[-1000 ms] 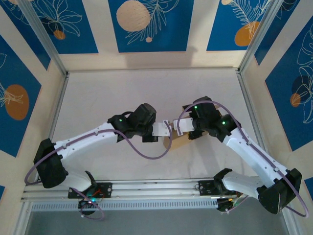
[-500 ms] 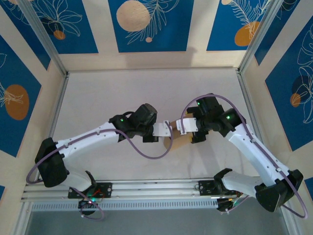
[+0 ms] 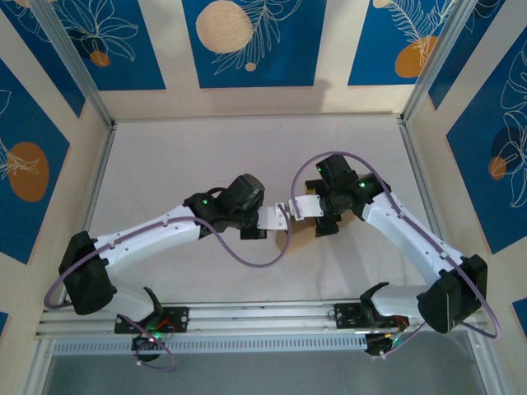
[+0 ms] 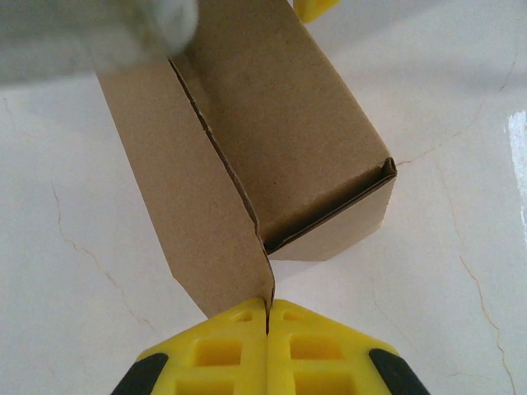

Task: Fold the paper box

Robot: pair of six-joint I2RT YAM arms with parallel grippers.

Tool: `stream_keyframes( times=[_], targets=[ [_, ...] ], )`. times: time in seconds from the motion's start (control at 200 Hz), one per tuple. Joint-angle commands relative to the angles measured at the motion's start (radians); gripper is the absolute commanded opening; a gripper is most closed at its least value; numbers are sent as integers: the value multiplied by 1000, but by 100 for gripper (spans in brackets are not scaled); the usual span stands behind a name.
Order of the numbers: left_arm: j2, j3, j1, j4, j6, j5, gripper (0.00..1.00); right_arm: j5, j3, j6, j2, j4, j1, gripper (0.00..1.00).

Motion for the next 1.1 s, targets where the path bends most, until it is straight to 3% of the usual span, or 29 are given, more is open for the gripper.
stream_keyframes(
  times=[0.0, 0.14, 0.225, 0.335, 0.545, 1.095],
  targets=[
    [1, 1, -12, -38, 24, 14, 0, -10, -26, 8, 20, -1, -3, 99],
    [-13, -12, -11, -15, 21, 7, 0, -27, -40, 61, 33, 8, -8, 100],
    [-23, -16, -5, 4, -2, 3, 0, -52, -29, 111, 32, -4, -11, 94],
    [-30, -2, 2, 25, -70, -1, 0, -55, -28, 178, 28, -3, -4, 83],
    [-41, 17, 44, 36, -169, 55, 0, -40, -38, 264, 46, -7, 52, 52],
    [-44, 92, 103, 7, -481, -20, 0, 134, -46, 538, 98, 110, 250, 42]
  ],
)
